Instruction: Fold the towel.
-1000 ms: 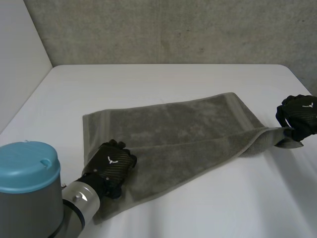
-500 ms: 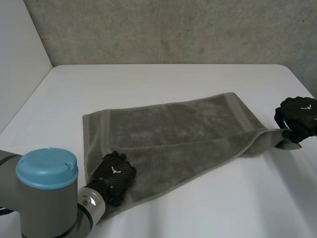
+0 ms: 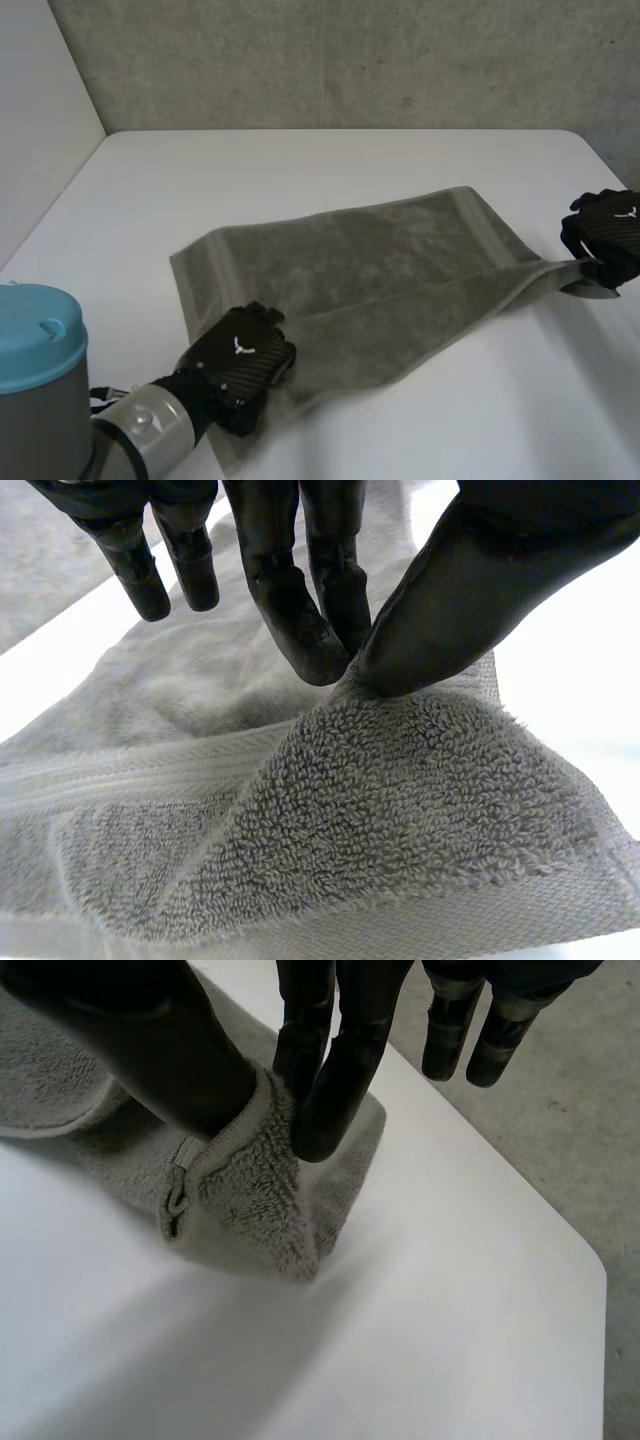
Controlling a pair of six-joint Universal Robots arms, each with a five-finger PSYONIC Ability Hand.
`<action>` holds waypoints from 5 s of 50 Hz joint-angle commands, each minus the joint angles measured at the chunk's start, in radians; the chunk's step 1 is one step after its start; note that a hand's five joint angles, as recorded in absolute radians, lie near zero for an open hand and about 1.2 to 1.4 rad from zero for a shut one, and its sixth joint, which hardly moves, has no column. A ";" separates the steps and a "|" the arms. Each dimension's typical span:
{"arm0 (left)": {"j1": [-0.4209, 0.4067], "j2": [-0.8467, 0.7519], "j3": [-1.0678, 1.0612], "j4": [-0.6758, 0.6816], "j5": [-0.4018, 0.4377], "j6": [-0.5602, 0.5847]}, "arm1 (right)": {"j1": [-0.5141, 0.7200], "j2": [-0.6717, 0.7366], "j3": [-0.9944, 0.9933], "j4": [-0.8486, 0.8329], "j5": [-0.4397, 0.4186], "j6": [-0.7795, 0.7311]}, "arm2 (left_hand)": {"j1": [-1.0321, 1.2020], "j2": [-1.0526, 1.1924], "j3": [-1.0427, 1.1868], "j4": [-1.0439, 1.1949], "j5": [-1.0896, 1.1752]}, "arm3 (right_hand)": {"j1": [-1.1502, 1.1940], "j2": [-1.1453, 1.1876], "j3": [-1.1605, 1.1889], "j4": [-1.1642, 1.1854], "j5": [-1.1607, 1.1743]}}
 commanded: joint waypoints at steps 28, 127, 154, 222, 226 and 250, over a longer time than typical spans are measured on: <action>0.446 -0.089 0.170 -0.196 0.459 -0.001 | 0.158 0.296 -0.513 0.034 -0.124 0.038 | 0.140 0.053 -0.038 -0.047 0.059 | 0.106 0.061 0.014 0.040 0.066; 0.517 -0.243 0.412 0.176 0.142 -0.202 | 0.430 0.842 -1.067 -0.601 0.420 0.308 | -1.004 -1.091 -0.038 -0.047 -1.085 | -1.290 -1.335 0.014 0.040 -1.155; 0.250 -0.070 0.219 0.082 0.073 -0.208 | 0.416 0.473 -0.612 -0.208 0.262 0.298 | -0.931 -1.018 -0.038 -0.047 -1.012 | -1.270 -1.315 0.014 0.040 -1.155; 0.308 -0.329 0.296 0.421 -0.320 0.031 | 0.266 0.665 -0.536 -0.290 0.269 -0.150 | -0.828 -0.915 -0.038 -0.047 -0.909 | -1.226 -1.270 0.014 0.040 -1.155; 0.267 -0.260 0.270 0.337 -0.314 0.005 | 0.255 0.665 -0.541 -0.301 0.268 -0.141 | -0.828 -0.915 -0.038 -0.047 -0.909 | -1.223 -1.268 0.014 0.040 -1.155; 0.071 -0.214 0.096 0.260 -0.375 -0.021 | 0.265 0.683 -0.546 -0.393 0.259 -0.138 | -0.611 -0.698 -0.038 -0.047 -0.692 | -1.047 -1.091 0.014 0.040 -1.086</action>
